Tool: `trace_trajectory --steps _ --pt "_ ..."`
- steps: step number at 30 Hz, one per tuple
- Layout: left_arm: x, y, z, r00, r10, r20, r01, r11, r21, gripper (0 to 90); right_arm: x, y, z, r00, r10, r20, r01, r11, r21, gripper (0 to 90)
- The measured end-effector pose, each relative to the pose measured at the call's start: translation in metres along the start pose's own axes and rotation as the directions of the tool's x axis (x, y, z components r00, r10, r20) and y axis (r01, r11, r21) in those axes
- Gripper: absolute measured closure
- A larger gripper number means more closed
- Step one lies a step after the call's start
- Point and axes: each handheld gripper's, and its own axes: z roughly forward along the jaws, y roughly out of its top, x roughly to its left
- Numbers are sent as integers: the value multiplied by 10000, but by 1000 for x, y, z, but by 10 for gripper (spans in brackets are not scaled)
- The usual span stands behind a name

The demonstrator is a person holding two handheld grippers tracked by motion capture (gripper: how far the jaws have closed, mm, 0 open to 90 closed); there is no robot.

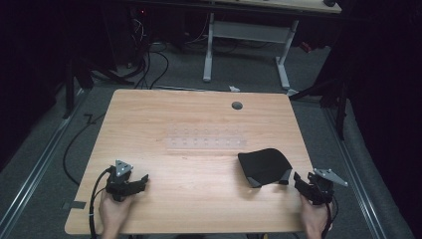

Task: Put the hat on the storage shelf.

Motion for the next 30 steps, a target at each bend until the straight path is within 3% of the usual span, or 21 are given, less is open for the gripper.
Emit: trace_trajectory --steps 5,7,13,22,30 --pt "0 0 0 10000 1 -3 -1 10000 3 254 1 0 -15 9993 8 -368 -24 9991 -431 457" --pt "0 0 0 10000 -7 -5 7 10000 -7 254 8 0 -22 9966 -48 -817 -4 9980 -630 447" --pt "0 0 0 10000 7 2 -7 10000 0 255 19 5 -29 9877 -385 -1515 234 9947 -1001 401" --pt "0 0 0 10000 20 36 -20 10000 -12 264 30 12 -7 9773 -109 -2117 -23 9981 -617 313" --pt "-1 -1 -1 9999 36 155 -36 10000 -16 295 34 14 13 9735 54 -2286 -106 9997 -218 279"
